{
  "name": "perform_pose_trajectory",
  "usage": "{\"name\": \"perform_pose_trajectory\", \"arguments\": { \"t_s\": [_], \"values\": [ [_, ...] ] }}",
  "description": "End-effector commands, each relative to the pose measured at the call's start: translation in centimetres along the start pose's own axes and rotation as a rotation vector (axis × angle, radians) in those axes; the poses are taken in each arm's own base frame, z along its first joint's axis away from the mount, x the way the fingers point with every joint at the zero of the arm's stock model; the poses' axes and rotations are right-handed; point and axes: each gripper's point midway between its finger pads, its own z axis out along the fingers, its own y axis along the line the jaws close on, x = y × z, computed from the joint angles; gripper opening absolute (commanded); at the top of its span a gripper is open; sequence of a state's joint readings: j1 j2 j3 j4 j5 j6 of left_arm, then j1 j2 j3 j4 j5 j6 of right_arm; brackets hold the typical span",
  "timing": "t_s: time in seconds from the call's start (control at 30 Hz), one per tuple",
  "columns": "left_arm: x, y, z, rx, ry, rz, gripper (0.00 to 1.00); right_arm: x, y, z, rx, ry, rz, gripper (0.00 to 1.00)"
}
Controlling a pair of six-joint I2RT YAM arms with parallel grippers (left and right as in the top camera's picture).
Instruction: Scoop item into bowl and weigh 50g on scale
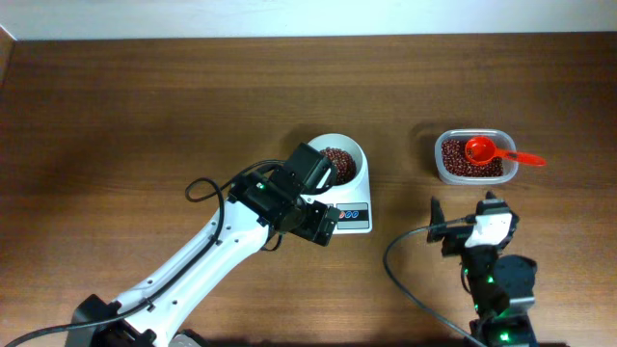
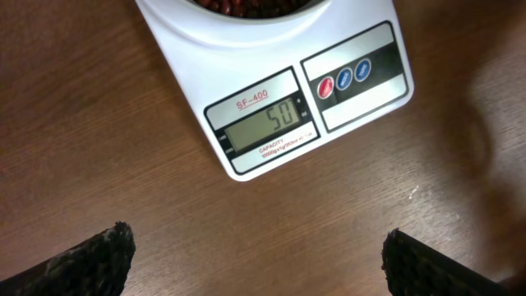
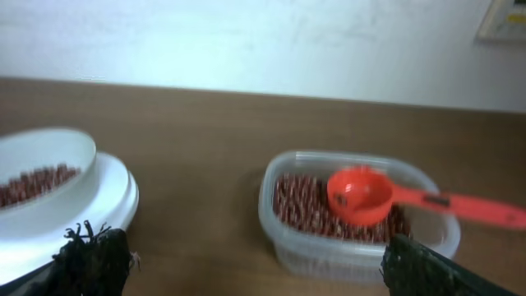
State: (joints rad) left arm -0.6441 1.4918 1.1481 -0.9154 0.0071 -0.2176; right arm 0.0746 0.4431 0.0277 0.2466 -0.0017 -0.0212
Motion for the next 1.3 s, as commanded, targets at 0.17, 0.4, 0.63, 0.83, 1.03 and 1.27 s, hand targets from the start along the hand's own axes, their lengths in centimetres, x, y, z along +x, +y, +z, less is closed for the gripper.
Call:
{"name": "perform_pose_trajectory", "arguments": {
  "t_s": [0.17, 0.4, 0.63, 0.83, 1.03, 1.27],
  "values": [
    [-0.1, 0.0, -0.4, -0.002, -0.018, -0.002, 0.99, 0.7, -0.3, -2.3, 0.016, -0.015, -0.025, 0.99],
    [-0.1, 0.0, -0.4, -0.002, -0.018, -0.002, 0.99, -0.9, -1.8, -2.9, 0.074, -0.087, -0.049, 0.99],
    [-0.1, 0.0, -0.4, -0.002, -0.018, -0.002, 0.99, -1.0, -1.7, -2.9, 0.067, -0.089, -0.041, 0.99],
    [-0.1, 0.0, -0.4, -0.002, -0.018, -0.002, 0.99, -1.0, -1.7, -2.9, 0.067, -0.089, -0.041, 0.99],
    [-0.1, 0.0, -0.4, -0.002, -0.018, -0.002, 0.99, -1.0, -1.7, -2.9, 0.067, -0.089, -0.041, 0.99],
    [-0.2, 0.0, -0.4, -0.002, -0.018, -0.002, 0.99, -1.0, -1.7, -2.9, 0.067, -0.089, -0.041, 0.99]
  ]
}}
